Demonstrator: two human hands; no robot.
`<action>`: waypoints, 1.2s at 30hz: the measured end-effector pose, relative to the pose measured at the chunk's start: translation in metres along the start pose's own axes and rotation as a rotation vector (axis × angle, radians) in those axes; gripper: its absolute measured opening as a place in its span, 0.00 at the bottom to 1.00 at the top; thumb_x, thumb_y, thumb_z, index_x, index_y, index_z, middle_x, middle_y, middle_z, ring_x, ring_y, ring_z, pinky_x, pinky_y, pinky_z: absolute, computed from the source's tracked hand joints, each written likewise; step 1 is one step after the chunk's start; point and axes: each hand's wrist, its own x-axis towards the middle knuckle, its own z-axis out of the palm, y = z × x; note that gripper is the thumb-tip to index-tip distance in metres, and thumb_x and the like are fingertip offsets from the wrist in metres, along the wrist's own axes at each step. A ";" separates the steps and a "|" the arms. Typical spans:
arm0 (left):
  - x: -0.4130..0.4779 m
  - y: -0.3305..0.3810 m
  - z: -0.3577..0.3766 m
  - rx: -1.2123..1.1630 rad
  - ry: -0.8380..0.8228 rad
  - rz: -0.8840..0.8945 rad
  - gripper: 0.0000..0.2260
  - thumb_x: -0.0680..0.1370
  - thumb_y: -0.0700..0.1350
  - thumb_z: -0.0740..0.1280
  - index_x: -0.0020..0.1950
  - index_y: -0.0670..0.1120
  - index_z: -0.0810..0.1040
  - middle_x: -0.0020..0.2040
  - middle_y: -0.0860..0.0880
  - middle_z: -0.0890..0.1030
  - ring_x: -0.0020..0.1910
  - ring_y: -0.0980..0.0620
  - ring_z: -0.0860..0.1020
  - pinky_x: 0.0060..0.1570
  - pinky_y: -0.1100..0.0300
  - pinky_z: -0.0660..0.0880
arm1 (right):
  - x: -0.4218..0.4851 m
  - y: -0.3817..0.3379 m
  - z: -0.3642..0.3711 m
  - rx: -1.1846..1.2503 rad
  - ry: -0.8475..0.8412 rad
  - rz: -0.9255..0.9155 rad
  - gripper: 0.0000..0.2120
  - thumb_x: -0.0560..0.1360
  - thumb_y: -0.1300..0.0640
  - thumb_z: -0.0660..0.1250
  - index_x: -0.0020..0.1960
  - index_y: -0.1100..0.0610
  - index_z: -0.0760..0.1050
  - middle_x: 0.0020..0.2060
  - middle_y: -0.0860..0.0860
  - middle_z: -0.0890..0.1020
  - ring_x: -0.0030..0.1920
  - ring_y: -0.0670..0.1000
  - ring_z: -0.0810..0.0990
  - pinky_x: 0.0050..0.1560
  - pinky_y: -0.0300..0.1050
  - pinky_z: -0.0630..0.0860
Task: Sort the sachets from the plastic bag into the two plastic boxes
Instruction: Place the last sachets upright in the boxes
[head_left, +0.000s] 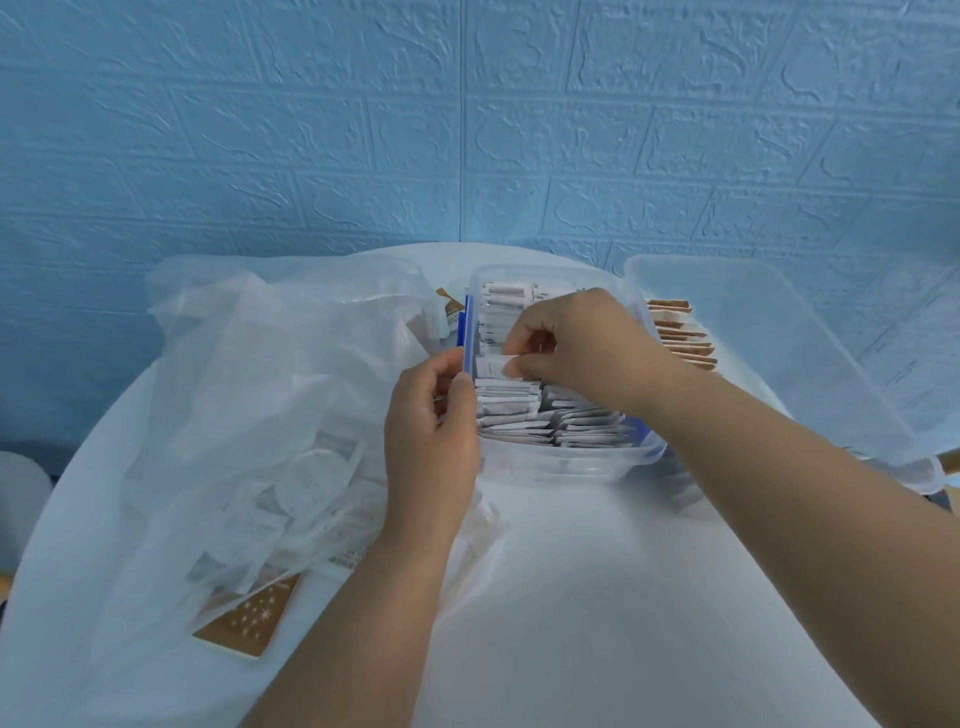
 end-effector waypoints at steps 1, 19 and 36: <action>-0.001 0.001 0.000 -0.002 -0.005 0.005 0.11 0.78 0.41 0.61 0.56 0.49 0.78 0.52 0.52 0.79 0.45 0.62 0.77 0.39 0.74 0.70 | 0.000 0.001 -0.001 -0.005 -0.018 0.002 0.03 0.71 0.57 0.72 0.44 0.56 0.81 0.34 0.45 0.77 0.33 0.40 0.72 0.37 0.24 0.65; 0.000 0.001 -0.001 0.005 0.002 0.038 0.11 0.78 0.38 0.61 0.57 0.46 0.79 0.51 0.56 0.78 0.44 0.72 0.74 0.40 0.79 0.66 | 0.006 0.004 0.005 -0.035 -0.096 0.066 0.04 0.72 0.56 0.71 0.42 0.57 0.81 0.36 0.46 0.78 0.35 0.43 0.72 0.36 0.30 0.66; -0.001 0.000 0.000 0.016 -0.003 0.045 0.11 0.78 0.40 0.61 0.58 0.48 0.78 0.49 0.60 0.77 0.44 0.73 0.73 0.41 0.79 0.66 | 0.005 0.008 0.005 0.003 -0.122 0.057 0.04 0.72 0.58 0.69 0.43 0.58 0.81 0.40 0.50 0.82 0.40 0.45 0.76 0.37 0.25 0.67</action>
